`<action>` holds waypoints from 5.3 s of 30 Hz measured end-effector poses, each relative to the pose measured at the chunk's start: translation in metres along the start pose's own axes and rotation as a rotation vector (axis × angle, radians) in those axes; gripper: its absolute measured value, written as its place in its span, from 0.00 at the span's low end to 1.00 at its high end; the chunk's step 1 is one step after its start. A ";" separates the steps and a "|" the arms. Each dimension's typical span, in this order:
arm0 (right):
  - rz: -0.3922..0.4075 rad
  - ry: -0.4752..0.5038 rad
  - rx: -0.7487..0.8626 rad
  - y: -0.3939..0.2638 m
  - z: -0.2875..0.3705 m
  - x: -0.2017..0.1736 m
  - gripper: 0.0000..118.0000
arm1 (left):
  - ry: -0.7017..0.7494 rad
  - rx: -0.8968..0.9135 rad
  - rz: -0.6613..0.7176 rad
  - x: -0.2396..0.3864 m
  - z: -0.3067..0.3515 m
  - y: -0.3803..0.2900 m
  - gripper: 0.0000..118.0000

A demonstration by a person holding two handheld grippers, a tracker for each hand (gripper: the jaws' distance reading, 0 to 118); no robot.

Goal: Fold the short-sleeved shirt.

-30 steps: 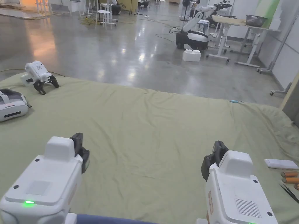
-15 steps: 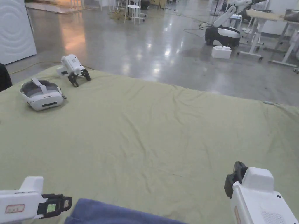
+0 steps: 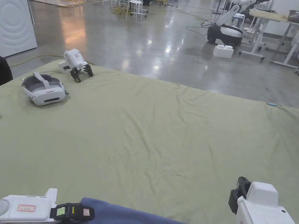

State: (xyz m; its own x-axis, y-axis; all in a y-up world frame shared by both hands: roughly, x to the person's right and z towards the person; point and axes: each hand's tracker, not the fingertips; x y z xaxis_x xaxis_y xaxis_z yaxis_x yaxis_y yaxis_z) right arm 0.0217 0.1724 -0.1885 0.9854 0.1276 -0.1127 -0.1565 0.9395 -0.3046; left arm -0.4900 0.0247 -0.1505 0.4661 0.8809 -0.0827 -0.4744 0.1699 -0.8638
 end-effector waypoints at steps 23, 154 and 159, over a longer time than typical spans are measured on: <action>-0.035 0.007 0.027 0.004 0.006 0.021 0.00 | 0.382 0.220 -0.225 0.089 0.105 0.024 0.01; -0.096 0.062 -0.082 -0.033 0.005 0.035 0.00 | 0.744 0.183 -0.490 0.225 0.049 -0.016 0.05; -0.099 0.062 -0.086 -0.035 0.007 0.036 0.00 | 0.705 0.119 -0.548 0.250 0.004 -0.034 0.05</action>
State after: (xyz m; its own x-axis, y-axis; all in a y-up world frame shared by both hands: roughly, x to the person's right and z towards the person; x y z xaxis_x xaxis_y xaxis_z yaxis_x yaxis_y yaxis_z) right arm 0.0631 0.1458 -0.1753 0.9906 0.0134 -0.1359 -0.0668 0.9157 -0.3963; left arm -0.3599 0.2411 -0.1401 0.9810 0.1938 0.0058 -0.1068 0.5652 -0.8180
